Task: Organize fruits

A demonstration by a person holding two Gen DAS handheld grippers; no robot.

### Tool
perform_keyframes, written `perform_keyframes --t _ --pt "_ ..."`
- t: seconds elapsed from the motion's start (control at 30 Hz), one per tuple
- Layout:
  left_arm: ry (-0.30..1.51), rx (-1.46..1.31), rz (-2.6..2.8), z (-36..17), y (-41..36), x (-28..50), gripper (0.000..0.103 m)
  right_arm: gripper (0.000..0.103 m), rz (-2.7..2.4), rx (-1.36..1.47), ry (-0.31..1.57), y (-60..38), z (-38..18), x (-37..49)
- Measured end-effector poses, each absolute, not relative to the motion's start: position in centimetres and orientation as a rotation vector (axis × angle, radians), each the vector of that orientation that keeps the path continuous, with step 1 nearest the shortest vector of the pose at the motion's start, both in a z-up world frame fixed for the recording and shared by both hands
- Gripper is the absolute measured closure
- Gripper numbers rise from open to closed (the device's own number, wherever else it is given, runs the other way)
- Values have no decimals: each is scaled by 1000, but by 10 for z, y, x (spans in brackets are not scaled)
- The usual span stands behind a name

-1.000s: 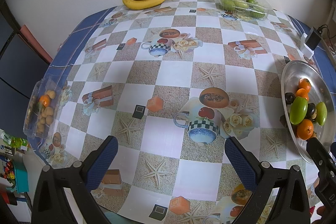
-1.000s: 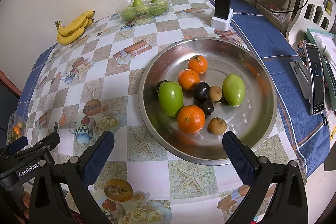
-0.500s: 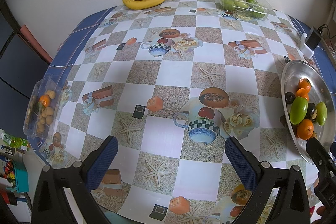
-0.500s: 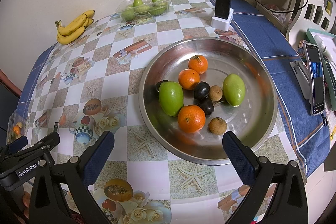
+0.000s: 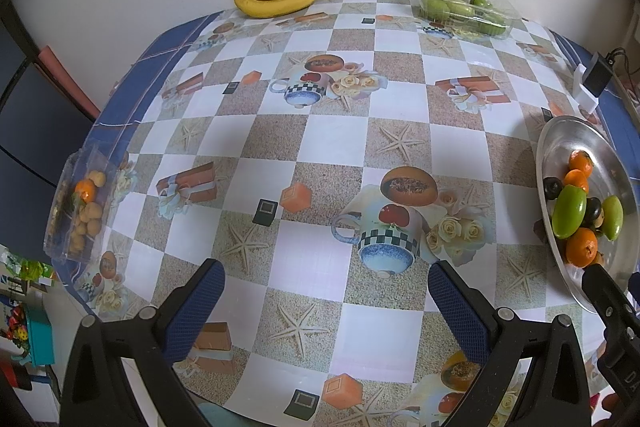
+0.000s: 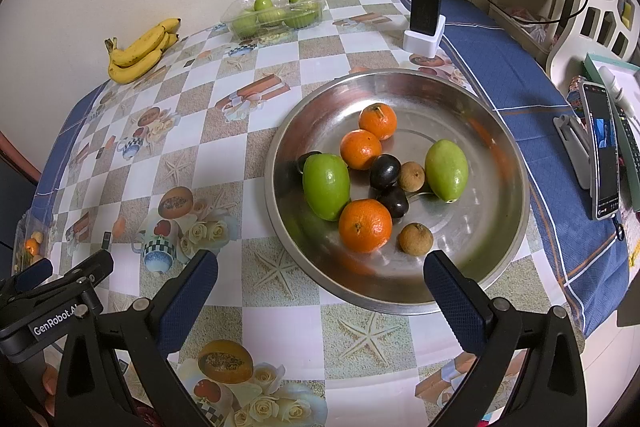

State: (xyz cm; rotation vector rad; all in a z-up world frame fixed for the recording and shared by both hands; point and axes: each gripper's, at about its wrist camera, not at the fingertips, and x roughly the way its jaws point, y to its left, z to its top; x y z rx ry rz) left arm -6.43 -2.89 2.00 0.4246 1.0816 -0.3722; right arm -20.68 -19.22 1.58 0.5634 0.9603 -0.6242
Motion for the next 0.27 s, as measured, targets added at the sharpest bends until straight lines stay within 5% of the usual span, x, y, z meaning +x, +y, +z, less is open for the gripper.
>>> perform_keyframes --t 0.27 --pt "1083 423 -372 20 -30 -66 0 0 -624 564 963 -191 14 -207"
